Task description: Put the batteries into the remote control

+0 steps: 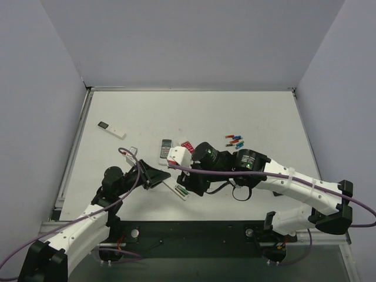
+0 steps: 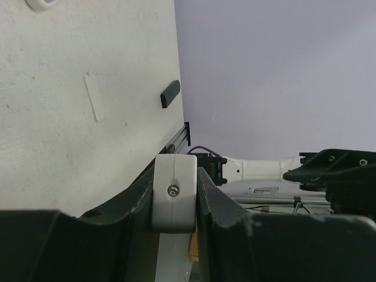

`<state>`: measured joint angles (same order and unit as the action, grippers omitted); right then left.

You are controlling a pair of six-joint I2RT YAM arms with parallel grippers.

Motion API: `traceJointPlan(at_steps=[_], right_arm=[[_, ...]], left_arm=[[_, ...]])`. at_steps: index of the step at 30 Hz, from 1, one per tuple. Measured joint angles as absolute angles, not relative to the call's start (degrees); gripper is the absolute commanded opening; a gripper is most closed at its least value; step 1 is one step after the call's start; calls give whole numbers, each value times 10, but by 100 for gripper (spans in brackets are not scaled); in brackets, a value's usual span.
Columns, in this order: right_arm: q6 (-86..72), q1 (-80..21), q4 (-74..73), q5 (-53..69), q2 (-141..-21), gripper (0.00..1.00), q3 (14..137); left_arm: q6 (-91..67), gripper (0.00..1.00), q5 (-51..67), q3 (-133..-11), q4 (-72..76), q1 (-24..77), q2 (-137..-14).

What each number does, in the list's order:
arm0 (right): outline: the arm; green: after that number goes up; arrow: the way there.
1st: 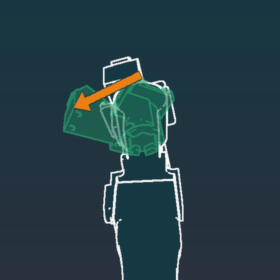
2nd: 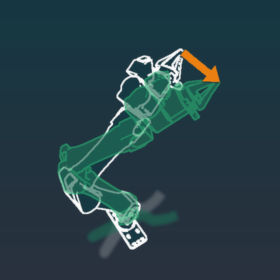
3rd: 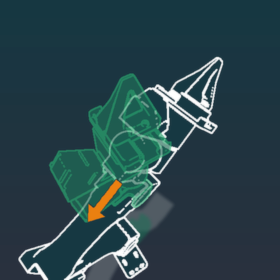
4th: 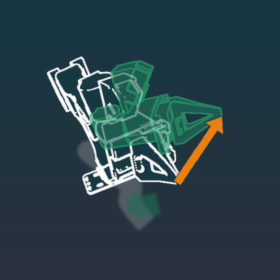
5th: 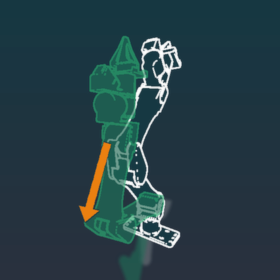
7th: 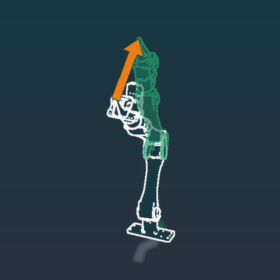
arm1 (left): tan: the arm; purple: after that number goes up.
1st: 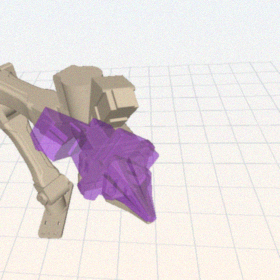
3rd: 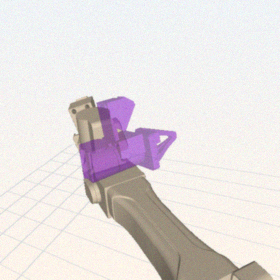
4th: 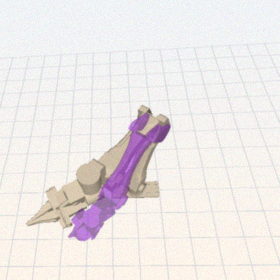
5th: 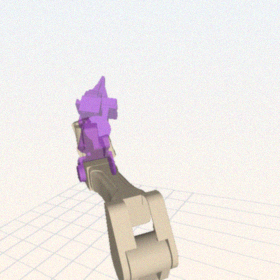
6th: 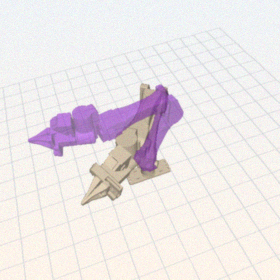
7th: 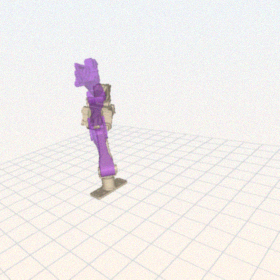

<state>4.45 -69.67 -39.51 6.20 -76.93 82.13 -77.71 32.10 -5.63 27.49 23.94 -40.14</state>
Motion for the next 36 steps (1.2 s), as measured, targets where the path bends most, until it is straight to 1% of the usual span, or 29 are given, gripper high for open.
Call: traceJointPlan(at_steps=[5, 8, 11, 13, 14, 18, 24, 36], right_arm=[[133, -695, -316, 133, -709, 42, 713], [182, -695, -275, 170, -690, 40, 651], [211, -695, -248, 190, -682, 38, 618], [224, -695, -235, 198, -681, 37, 613], [230, -695, -229, 202, -681, 35, 613], [256, -695, -206, 218, -668, 33, 606], [304, -695, -200, 244, -642, 34, 584], [355, -699, -199, 275, -644, 34, 578]], left_arm=[[-753, 0, 372, -105, 256, 238, -441], [-727, 0, 404, -139, 226, 235, -458], [-706, 0, 429, -163, 206, 234, -470], [-695, 0, 441, -168, 196, 234, -473], [-691, 0, 447, -170, 193, 234, -475], [-678, 0, 470, -176, 178, 234, -485], [-665, 0, 505, -199, 169, 234, -497], [-657, 0, 543, -207, 169, 234, -507]])
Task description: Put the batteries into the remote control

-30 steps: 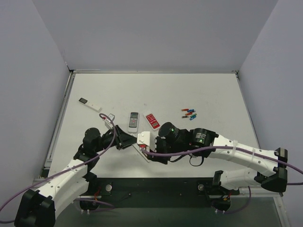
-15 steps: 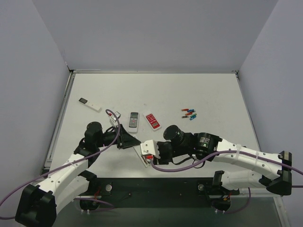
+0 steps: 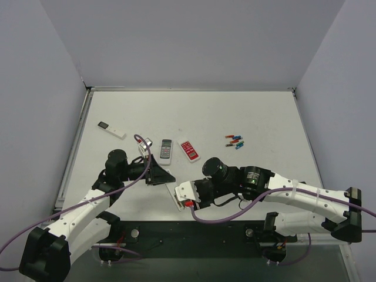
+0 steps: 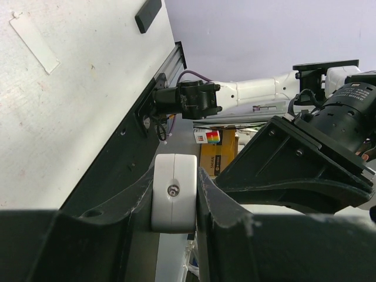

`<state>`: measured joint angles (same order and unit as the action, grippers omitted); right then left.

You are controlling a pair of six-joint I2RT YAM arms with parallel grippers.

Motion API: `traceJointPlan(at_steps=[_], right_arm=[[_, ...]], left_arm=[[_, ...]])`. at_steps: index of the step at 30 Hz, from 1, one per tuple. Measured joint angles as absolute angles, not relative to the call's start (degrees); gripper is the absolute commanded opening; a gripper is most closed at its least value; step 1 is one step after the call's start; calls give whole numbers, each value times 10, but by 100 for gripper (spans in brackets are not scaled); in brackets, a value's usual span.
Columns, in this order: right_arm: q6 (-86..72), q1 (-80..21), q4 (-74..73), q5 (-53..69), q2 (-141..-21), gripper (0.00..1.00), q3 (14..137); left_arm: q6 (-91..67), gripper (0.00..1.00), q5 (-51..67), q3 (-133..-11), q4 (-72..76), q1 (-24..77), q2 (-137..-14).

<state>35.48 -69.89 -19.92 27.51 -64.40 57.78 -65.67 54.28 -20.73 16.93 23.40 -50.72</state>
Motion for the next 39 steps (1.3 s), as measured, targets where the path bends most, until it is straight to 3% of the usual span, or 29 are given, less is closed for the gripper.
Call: traceJointPlan(at_steps=[39], right_arm=[[379, -714, -183, 305, -695, 30, 591]], left_arm=[[-668, 0, 547, -207, 175, 234, -506]])
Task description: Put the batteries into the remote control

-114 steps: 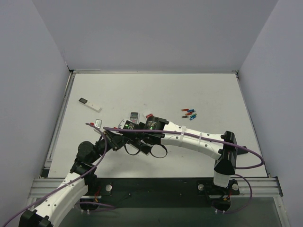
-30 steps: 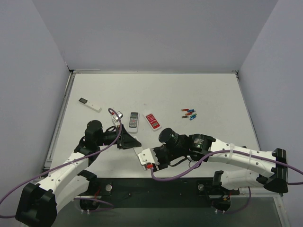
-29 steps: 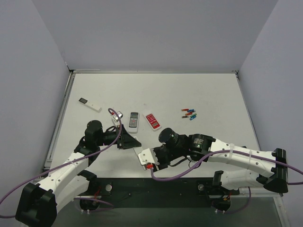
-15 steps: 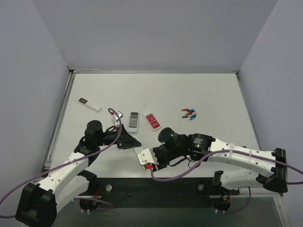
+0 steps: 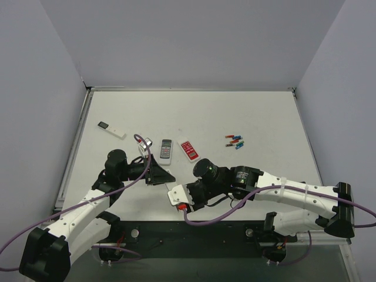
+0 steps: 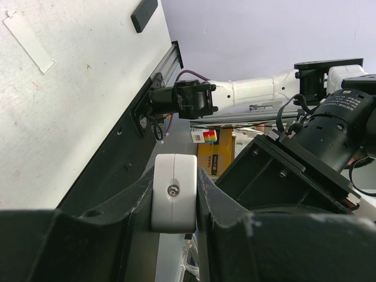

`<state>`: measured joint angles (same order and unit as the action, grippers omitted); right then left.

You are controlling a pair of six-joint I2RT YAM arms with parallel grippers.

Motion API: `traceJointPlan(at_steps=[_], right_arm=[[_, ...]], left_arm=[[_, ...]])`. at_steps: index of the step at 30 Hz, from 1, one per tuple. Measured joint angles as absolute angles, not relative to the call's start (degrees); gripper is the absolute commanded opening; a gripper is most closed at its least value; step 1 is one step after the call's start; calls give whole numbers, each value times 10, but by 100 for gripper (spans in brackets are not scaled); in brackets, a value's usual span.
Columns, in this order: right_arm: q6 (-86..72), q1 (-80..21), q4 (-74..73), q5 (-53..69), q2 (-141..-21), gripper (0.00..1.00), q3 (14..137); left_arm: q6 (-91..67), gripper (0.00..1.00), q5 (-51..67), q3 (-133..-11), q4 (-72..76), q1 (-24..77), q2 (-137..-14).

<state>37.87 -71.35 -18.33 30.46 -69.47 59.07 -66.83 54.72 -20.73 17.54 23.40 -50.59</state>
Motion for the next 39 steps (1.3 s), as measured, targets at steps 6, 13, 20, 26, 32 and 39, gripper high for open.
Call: traceJointPlan(at_steps=[6, 13, 20, 26, 32, 39], right_arm=[[380, -714, -174, 304, -701, 29, 591], [380, -714, -169, 301, -703, 27, 591], [374, -712, -149, 304, -703, 25, 584], [363, -697, -119, 328, -694, 25, 561], [359, -669, -94, 369, -681, 19, 548], [359, -651, -88, 404, -680, 19, 547]], left_arm=[[-668, 0, 547, -207, 178, 234, -504], [-672, 0, 547, -206, 193, 234, -504], [-714, 0, 549, -177, 283, 231, -507], [-741, 0, 551, -157, 340, 230, -514], [-764, 0, 550, -156, 383, 226, -514], [-775, 0, 553, -156, 411, 226, -516]])
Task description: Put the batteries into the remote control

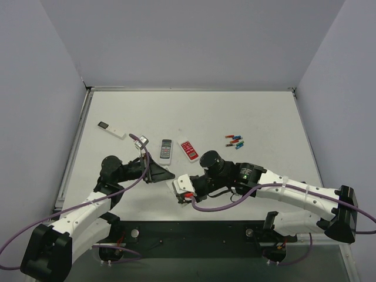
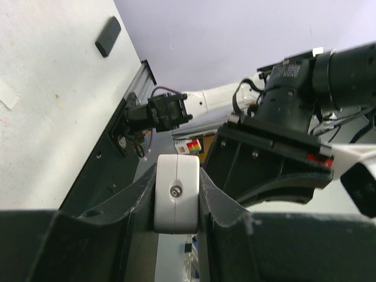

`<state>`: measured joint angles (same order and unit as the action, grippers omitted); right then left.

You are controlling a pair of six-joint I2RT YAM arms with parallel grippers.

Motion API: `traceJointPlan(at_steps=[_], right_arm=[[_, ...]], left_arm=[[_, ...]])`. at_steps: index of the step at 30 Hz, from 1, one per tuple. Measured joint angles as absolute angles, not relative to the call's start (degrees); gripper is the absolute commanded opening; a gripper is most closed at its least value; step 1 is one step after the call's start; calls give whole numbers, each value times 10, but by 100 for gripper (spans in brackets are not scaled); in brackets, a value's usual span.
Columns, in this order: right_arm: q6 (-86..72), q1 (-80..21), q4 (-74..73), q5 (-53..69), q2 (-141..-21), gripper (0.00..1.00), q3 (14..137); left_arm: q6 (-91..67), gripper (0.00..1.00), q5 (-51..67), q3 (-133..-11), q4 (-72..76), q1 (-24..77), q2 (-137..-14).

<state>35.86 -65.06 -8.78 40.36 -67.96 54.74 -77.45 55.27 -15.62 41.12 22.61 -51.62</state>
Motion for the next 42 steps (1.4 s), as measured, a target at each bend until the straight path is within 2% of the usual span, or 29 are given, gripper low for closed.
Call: traceJointPlan(at_steps=[20, 30, 35, 39, 42], right_arm=[[360, -618, -70, 434, -681, 19, 547], [314, -634, -76, 391, -681, 23, 547], [281, -661, -64, 343, -681, 31, 547], [221, -665, -21, 284, -664, 52, 537], [163, -661, -3, 242, -633, 58, 529]], left_arm=[[-785, 0, 564, -156, 415, 232, -515], [-670, 0, 560, -194, 241, 237, -487], [-638, 0, 560, -207, 197, 241, -488], [-615, 0, 557, -207, 166, 244, -490], [-600, 0, 551, -207, 150, 244, -493]])
